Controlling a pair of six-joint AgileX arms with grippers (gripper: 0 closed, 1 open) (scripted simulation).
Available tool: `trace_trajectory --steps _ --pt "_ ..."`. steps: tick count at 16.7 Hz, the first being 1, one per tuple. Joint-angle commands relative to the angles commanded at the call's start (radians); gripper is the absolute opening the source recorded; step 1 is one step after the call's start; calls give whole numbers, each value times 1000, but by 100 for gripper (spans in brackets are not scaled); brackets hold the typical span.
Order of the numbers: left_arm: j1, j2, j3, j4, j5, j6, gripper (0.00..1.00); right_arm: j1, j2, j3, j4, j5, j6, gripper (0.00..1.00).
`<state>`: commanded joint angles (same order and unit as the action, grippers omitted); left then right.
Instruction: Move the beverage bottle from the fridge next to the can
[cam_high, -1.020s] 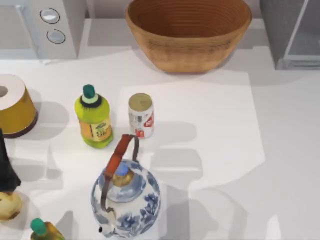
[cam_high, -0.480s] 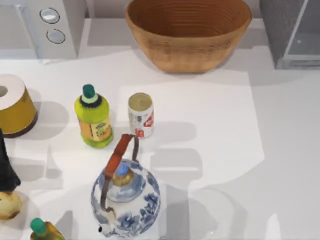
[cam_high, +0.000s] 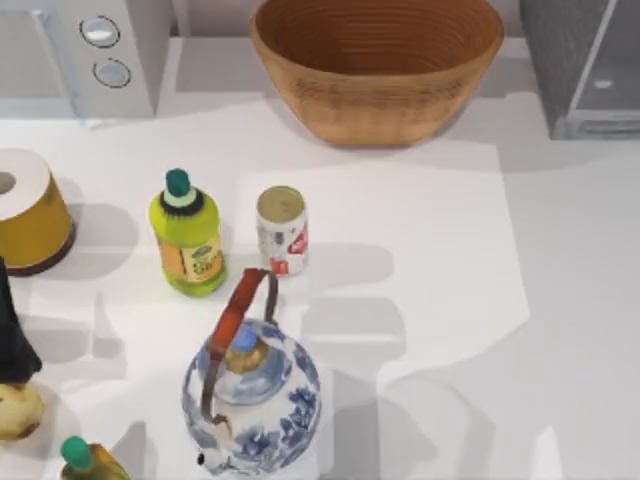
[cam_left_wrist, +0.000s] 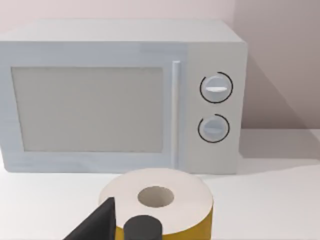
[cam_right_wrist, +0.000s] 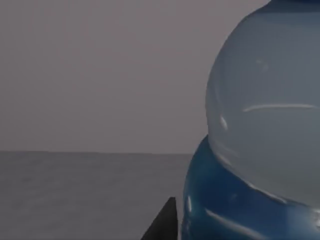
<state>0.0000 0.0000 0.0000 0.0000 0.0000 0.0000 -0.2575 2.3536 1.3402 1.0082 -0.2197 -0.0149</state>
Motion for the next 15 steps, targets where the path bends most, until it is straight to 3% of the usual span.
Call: trace_trajectory --steps 2,11,15 --pt "0 0 0 0 0 0 100 0 0 0 0 0 0 0" --pt "0 0 0 0 0 0 100 -4 -5 0 -4 0 1 0" --pt "0 0 0 0 0 0 100 -4 -74 14 -89 -1 3 0"
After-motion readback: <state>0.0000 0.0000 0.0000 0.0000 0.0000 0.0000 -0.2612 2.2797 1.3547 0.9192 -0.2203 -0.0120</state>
